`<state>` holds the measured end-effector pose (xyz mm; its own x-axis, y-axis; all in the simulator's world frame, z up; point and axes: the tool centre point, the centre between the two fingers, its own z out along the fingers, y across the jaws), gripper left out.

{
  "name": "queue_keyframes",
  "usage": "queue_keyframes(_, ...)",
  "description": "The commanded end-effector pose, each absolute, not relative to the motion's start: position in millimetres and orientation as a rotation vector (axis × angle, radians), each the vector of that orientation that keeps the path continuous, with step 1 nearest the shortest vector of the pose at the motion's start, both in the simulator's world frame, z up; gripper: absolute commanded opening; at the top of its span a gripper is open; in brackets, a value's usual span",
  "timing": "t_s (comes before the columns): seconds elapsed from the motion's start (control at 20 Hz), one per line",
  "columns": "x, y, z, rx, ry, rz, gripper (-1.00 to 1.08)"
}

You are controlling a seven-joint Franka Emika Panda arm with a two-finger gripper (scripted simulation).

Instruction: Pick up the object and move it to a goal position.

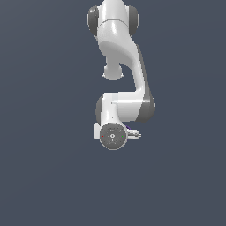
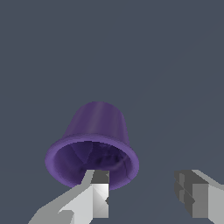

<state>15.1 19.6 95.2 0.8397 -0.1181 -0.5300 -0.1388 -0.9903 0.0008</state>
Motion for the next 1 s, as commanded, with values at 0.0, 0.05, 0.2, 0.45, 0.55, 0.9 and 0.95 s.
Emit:
queue_keyframes(0.0,14.6,20.3,94.2,-2.972,0.210,0.869,0.28)
queue_keyframes(0.05,14.5,20.4,94.0,-2.971,0.211,0.871,0.28)
queue_keyframes(0.2,14.4,20.3,93.9,-2.972,0.210,0.868,0.28)
queue_keyframes(0.45,10.4,20.8,88.1,-2.972,0.210,0.869,0.28)
queue_keyframes(0.55,7.2,21.2,83.2,-2.972,0.210,0.870,0.28)
queue_keyframes(0.9,-1.4,22.5,69.9,-2.971,0.211,0.872,0.28)
queue_keyframes(0.95,-1.7,22.6,69.2,-2.971,0.211,0.872,0.28)
